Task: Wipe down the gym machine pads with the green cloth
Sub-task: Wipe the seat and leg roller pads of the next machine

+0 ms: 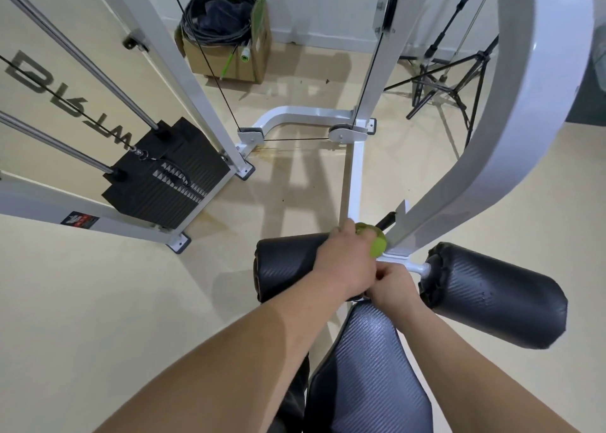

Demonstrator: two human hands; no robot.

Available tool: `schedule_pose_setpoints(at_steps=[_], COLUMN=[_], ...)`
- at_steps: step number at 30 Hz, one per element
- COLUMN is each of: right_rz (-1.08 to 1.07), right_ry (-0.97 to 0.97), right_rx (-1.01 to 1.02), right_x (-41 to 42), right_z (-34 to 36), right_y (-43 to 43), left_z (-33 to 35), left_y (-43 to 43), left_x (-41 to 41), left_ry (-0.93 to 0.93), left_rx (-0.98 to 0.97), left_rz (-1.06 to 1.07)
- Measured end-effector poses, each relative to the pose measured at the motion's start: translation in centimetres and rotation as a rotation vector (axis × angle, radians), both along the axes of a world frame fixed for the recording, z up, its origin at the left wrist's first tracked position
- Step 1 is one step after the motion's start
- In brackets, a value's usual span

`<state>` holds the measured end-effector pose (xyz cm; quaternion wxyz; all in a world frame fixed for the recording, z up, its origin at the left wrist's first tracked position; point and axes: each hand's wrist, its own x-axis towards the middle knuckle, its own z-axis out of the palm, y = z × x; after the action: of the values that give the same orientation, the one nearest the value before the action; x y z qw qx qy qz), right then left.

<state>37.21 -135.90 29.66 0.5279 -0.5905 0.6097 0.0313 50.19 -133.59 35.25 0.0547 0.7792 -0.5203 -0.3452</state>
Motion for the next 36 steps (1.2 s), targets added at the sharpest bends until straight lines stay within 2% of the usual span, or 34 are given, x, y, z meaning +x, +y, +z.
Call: schedule_pose_setpoints(at_steps=[3, 7, 10, 16, 20, 24, 27, 29, 32, 34, 36], right_rz=[-0.054, -0.060, -0.069, -0.120, -0.135, -0.150, -0.182, -0.140, -0.116, -0.094, -0.097], right_ry=[-0.054, -0.072, -0.083, -0.096, -0.104, -0.108, -0.077, -0.043, -0.103, -0.087, -0.079], right_rx=[0.029, 0.035, 0.030, 0.046, 0.025, -0.011, 0.039, 0.003, -0.010, 0.000, 0.005], right_x=[0.0, 0.1, 0.1, 0.3, 0.1, -0.4, -0.6, 0.1, 1.5, 1.8, 1.4], right_z=[0.1, 0.3, 0.4, -0.2, 0.1, 1.1, 1.7, 2.4, 2.9, 2.2, 1.4], right_y=[0.1, 0.1, -0.1, 0.0, 0.4, 2.4, 2.9, 2.2, 0.5, -0.2, -0.2], left_z=[-0.2, -0.8, -0.6, 0.0, 0.1, 0.1, 0.3, 0.3, 0.5, 0.4, 0.1], left_y=[1.4, 6.3, 6.7, 1.9, 3.8, 10.0, 12.9, 13.9, 15.0, 14.7, 13.5], left_x=[4.0, 11.2, 11.7, 2.3, 4.3, 8.5, 8.3, 7.0, 6.6, 8.1, 9.7], left_ry=[-0.048, -0.176, -0.205, 0.025, -0.041, -0.176, -0.188, -0.152, -0.113, -0.169, -0.219], left_rx=[0.042, 0.153, 0.173, -0.006, -0.009, -0.028, -0.035, -0.049, -0.058, -0.042, -0.006], left_rz=[0.059, 0.324, 0.434, 0.210, 0.096, 0.286, 0.324, 0.344, 0.347, 0.334, 0.419])
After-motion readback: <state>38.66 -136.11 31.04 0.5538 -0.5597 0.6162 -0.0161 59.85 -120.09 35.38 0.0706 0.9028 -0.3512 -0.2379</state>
